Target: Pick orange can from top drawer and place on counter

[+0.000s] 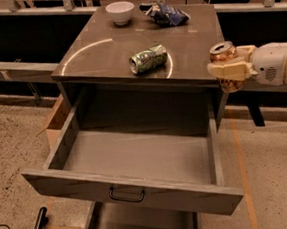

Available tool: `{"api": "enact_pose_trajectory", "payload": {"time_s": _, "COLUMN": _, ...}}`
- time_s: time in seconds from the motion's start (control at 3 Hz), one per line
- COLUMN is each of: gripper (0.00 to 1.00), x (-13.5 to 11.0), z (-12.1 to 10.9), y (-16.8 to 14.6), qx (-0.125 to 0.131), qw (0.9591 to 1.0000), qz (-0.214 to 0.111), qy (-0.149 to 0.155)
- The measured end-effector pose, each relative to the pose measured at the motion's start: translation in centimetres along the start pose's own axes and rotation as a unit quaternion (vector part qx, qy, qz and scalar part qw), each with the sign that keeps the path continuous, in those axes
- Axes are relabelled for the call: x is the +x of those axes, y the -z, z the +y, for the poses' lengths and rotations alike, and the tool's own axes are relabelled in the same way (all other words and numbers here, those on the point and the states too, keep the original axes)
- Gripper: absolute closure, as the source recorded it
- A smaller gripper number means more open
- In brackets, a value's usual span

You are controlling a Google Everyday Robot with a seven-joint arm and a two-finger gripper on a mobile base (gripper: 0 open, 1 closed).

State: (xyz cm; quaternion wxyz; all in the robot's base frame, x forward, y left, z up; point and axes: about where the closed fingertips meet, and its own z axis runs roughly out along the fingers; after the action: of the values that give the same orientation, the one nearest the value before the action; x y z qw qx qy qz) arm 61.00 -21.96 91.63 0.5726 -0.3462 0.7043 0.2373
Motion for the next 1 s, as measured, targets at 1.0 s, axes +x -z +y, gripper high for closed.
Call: {"api": "enact_pose_trajectory", "payload": {"time_s": 1.0, "gripper": 1.0, "x": -2.4, "z": -4.9, "y": -6.2, "qx": 0.06, "qw": 0.9955, "qz": -0.068, "qy": -0.029}}
